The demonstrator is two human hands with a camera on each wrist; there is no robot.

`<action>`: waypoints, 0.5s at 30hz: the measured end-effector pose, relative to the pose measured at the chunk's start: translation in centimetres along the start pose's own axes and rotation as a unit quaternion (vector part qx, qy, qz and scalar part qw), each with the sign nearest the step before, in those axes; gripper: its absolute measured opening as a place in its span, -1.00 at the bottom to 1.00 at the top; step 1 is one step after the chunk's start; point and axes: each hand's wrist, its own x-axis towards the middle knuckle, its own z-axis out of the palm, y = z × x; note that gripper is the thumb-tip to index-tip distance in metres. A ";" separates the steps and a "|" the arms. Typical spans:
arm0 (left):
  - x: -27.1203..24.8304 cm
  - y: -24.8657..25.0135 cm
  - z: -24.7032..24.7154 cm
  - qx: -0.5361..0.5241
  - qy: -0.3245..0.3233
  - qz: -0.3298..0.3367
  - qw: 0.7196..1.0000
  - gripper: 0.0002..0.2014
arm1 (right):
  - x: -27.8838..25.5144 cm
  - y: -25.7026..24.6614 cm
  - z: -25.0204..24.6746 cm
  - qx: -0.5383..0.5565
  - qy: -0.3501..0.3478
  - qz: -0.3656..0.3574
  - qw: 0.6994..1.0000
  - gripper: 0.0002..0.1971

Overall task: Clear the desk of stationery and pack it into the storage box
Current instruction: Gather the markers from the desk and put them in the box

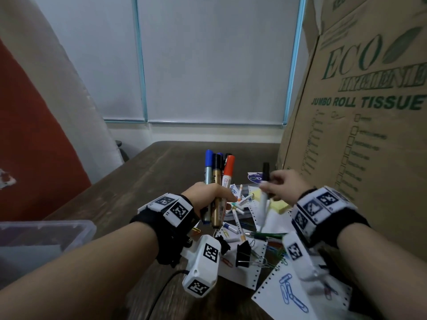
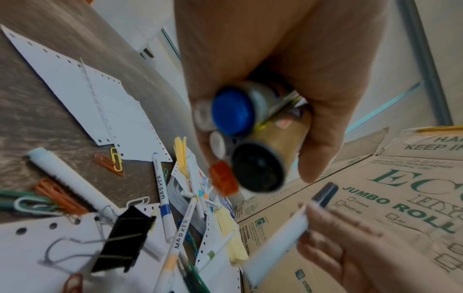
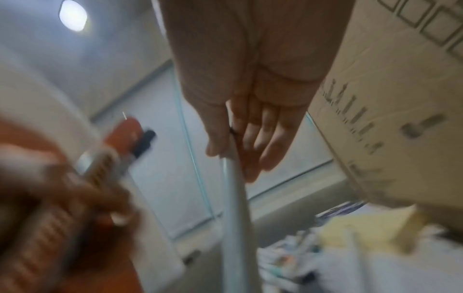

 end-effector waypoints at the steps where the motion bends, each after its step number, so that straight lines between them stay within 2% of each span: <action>1: -0.4 0.2 0.3 -0.001 -0.003 0.005 1.000 -0.65 | -0.7 -1.4 0.0 0.092 -0.034 0.002 0.995 -0.79; 3: -1.3 0.5 0.9 -0.012 -0.010 0.020 1.000 -0.62 | -1.9 -3.5 0.3 0.235 -0.087 -0.002 0.968 -0.74; 6: -2.4 0.9 0.9 -0.040 -0.025 0.046 0.998 -0.56 | -3.0 -5.5 0.9 0.334 -0.089 0.004 0.938 -0.64; 10: -4.2 1.5 -0.4 -0.041 -0.053 0.062 0.996 -0.70 | -4.3 -6.9 1.3 0.353 -0.076 0.009 0.932 -0.65; 13: -5.9 2.5 -1.6 0.005 -0.046 0.070 0.996 -0.61 | -6.0 -9.0 1.8 0.354 -0.062 -0.008 0.933 -0.71; 15: -7.1 3.3 -3.0 0.043 -0.032 0.075 0.996 -0.67 | -7.4 -10.5 2.4 0.329 -0.044 -0.042 0.942 -0.76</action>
